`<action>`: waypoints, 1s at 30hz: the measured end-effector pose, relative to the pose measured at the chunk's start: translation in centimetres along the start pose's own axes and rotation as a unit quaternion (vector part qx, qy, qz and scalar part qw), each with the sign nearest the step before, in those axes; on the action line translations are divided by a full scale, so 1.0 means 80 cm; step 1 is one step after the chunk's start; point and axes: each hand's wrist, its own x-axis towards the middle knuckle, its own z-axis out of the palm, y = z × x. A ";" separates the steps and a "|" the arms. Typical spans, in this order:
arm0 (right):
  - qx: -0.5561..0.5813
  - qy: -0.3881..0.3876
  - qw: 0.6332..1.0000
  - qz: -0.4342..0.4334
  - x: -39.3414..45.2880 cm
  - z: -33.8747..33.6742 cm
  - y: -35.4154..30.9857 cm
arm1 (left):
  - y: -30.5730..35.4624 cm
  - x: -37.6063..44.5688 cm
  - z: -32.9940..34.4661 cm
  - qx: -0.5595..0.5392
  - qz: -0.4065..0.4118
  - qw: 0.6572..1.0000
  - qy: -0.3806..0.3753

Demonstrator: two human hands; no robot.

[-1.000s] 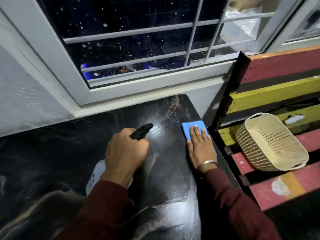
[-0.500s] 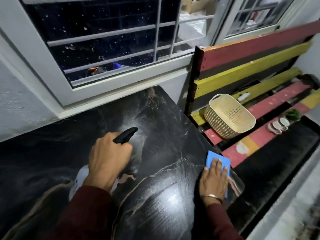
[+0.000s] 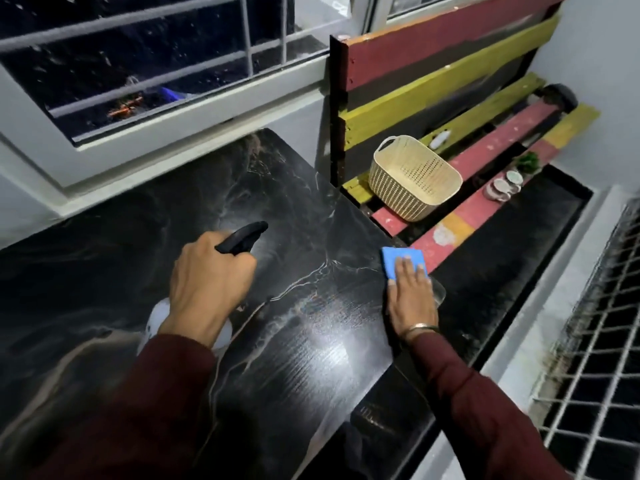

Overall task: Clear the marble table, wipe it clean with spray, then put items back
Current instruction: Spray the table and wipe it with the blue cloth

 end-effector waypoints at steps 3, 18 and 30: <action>0.008 0.042 0.997 0.063 -0.053 0.021 -0.027 | -0.013 -0.007 -0.005 -0.019 -0.019 1.000 0.002; -0.047 0.007 0.970 -0.239 0.098 0.027 -0.215 | -0.078 0.030 -0.057 -0.005 -0.132 0.987 0.090; -0.013 -0.064 0.816 -0.574 0.011 0.085 -0.427 | -0.116 0.095 -0.072 -0.057 -0.215 0.956 0.190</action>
